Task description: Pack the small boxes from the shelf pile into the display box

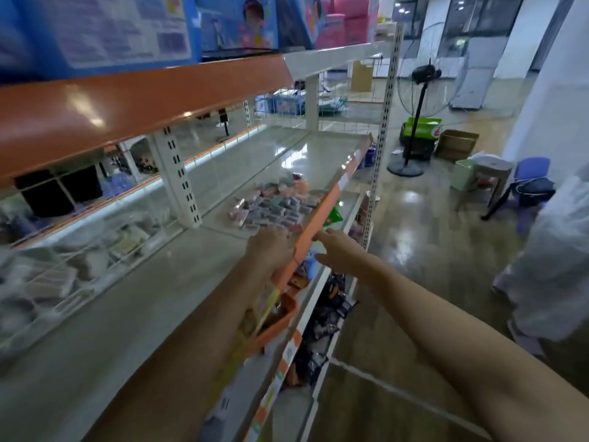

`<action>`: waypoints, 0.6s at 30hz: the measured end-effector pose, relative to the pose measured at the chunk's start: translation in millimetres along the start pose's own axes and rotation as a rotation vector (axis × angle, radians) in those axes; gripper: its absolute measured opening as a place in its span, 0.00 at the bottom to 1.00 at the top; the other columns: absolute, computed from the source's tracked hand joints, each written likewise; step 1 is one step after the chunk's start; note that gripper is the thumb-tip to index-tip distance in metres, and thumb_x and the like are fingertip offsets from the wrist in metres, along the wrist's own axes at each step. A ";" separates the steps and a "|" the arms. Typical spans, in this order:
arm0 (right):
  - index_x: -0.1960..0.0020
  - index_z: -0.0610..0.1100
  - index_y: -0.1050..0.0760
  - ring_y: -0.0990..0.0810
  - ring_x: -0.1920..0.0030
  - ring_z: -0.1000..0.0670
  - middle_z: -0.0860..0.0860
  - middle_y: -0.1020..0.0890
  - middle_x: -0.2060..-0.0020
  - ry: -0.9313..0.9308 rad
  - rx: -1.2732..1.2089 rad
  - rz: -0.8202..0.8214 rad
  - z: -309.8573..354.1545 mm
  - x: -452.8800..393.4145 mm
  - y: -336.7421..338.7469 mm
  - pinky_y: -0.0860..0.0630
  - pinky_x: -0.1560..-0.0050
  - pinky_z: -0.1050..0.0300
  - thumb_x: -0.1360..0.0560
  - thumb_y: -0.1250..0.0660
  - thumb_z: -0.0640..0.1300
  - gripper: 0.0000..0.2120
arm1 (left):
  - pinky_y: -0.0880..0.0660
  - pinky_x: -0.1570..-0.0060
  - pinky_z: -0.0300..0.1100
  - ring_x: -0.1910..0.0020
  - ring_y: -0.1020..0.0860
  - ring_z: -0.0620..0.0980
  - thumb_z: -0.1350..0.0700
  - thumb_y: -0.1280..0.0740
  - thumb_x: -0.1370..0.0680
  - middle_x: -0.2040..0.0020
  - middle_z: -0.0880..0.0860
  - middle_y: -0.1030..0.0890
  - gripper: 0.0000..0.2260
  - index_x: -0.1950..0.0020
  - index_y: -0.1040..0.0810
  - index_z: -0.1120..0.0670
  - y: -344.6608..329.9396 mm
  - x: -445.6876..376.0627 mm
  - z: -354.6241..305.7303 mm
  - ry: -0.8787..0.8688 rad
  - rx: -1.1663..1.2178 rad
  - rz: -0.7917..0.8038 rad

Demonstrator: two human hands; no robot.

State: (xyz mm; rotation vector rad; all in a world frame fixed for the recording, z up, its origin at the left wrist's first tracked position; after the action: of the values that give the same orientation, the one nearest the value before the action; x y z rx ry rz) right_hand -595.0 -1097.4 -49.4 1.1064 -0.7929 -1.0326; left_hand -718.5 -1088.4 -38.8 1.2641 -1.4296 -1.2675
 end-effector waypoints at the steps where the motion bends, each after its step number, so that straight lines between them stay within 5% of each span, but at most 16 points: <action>1: 0.30 0.43 0.35 0.31 0.36 0.42 0.43 0.31 0.34 -0.003 -0.011 0.007 -7.0 -16.6 2.4 0.30 0.38 0.46 0.23 0.37 0.44 0.22 | 0.28 0.45 0.49 0.42 0.25 0.59 0.45 0.41 0.22 0.41 0.59 0.23 0.19 0.38 0.26 0.56 0.3 -18.2 1.5 -0.010 0.014 -0.012; 5: 0.30 0.42 0.34 0.30 0.35 0.42 0.43 0.31 0.33 0.000 -0.040 0.002 -33.4 -73.2 12.2 0.30 0.36 0.44 0.23 0.37 0.44 0.22 | 0.29 0.52 0.46 0.47 0.24 0.59 0.40 0.41 0.23 0.46 0.60 0.21 0.23 0.46 0.24 0.59 -2.0 -78.7 11.8 0.015 -0.034 -0.001; 7: 0.31 0.41 0.33 0.30 0.36 0.41 0.42 0.30 0.35 0.007 -0.045 0.005 -47.8 -95.5 14.4 0.30 0.37 0.45 0.23 0.37 0.43 0.21 | 0.30 0.54 0.45 0.48 0.23 0.59 0.45 0.39 0.23 0.46 0.60 0.21 0.18 0.46 0.24 0.60 -5.2 -101.4 14.5 0.024 -0.036 0.015; 11: 0.35 0.38 0.32 0.28 0.39 0.41 0.41 0.28 0.38 0.029 -0.081 -0.005 -76.4 -146.4 21.6 0.29 0.43 0.50 0.23 0.38 0.42 0.18 | 0.26 0.53 0.47 0.48 0.22 0.58 0.52 0.38 0.24 0.46 0.59 0.20 0.14 0.42 0.23 0.57 -0.1 -147.7 23.6 0.068 0.018 -0.077; 18: 0.34 0.43 0.30 0.30 0.36 0.41 0.42 0.28 0.36 0.056 -0.178 0.012 -112.9 -259.1 22.9 0.34 0.38 0.49 0.22 0.40 0.43 0.17 | 0.29 0.42 0.48 0.38 0.26 0.56 0.54 0.35 0.23 0.35 0.55 0.26 0.22 0.30 0.32 0.49 -9.8 -201.4 57.7 0.291 0.058 -0.156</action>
State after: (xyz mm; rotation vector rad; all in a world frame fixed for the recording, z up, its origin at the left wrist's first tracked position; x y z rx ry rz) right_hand -575.0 -814.9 -62.6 0.9726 -0.6495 -1.0368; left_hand -742.2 -880.3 -49.7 1.5541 -1.1848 -1.0941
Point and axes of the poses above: each hand's wrist, its own x-axis away from the middle knuckle, its own y-axis out of the back of the hand, z = x × y, the point moved 9 cm from there along -x, towards the middle knuckle
